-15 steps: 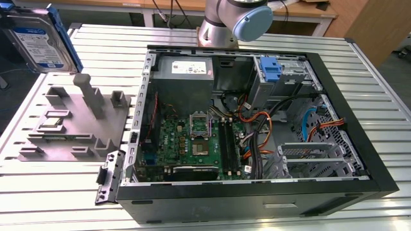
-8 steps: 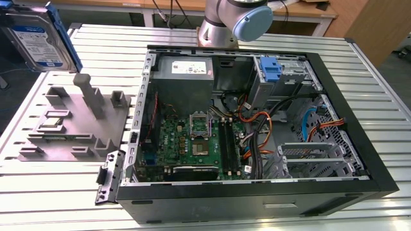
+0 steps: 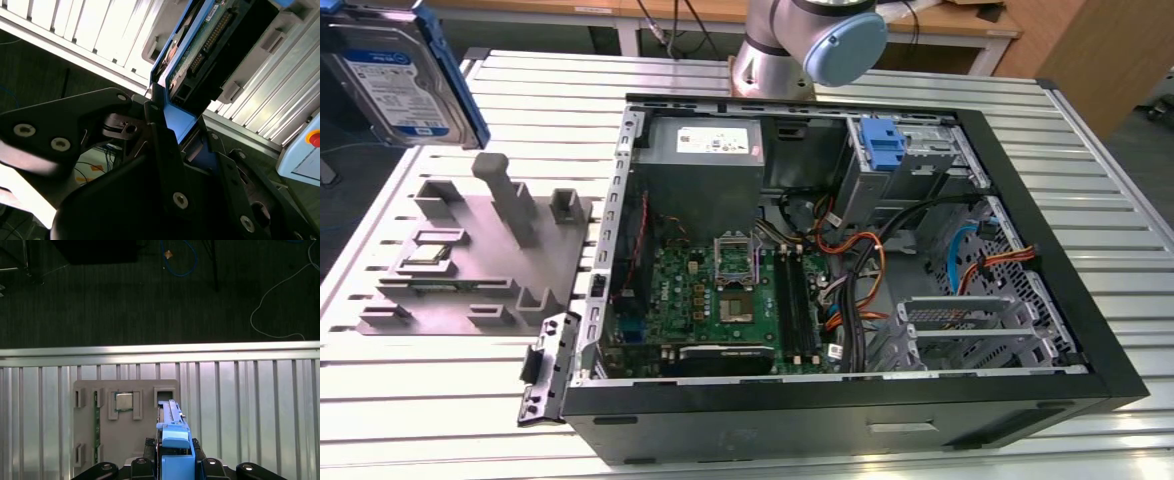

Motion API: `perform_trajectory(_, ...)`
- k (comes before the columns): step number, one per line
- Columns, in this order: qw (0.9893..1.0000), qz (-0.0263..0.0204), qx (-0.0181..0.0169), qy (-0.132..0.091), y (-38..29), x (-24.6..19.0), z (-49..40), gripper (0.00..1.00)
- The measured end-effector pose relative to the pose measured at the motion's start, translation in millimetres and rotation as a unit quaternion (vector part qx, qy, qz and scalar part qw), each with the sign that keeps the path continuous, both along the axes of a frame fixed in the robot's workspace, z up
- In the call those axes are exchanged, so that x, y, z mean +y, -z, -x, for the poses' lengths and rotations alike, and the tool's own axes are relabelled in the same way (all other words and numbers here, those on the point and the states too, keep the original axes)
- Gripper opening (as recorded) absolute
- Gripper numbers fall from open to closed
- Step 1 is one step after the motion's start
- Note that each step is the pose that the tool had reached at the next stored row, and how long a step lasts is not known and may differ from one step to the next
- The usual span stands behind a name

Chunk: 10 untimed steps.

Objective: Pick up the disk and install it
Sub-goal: 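Pick up the disk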

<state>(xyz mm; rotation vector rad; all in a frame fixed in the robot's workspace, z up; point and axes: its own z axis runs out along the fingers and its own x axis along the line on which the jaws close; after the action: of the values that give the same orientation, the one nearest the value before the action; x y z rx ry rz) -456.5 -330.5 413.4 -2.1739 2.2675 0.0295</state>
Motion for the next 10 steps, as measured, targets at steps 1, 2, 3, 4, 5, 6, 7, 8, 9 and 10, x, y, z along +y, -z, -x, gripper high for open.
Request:
perform_trajectory(1,1.0000,0.0000,0.0000,0.000,-0.3,0.0,0.0,0.36)
perform_trajectory(2,1.0000,0.0000,-0.0001,0.000,-0.4,0.0,0.0,0.36)
perform_trajectory(3,1.0000,0.0000,0.0000,0.000,-0.7,0.0,0.0,0.36)
perform_trajectory(4,1.0000,0.0000,0.0000,0.000,-1.1,0.0,0.0,0.36)
perform_trajectory(5,1.0000,0.0000,0.0000,0.000,-1.5,0.0,0.0,0.36)
perform_trajectory(6,1.0000,0.0000,0.0000,0.000,-1.9,0.0,0.0,0.36)
perform_trajectory(7,1.0000,0.0000,0.0000,0.000,-2.2,0.0,0.0,0.36)
perform_trajectory(8,1.0000,0.0000,-0.0001,0.000,-2.5,0.0,0.0,0.36)
perform_trajectory(9,1.0000,0.0000,0.0000,0.000,-2.8,0.0,0.0,0.36)
perform_trajectory(10,1.0000,0.0000,0.0000,0.000,-3.1,0.0,0.0,0.36)
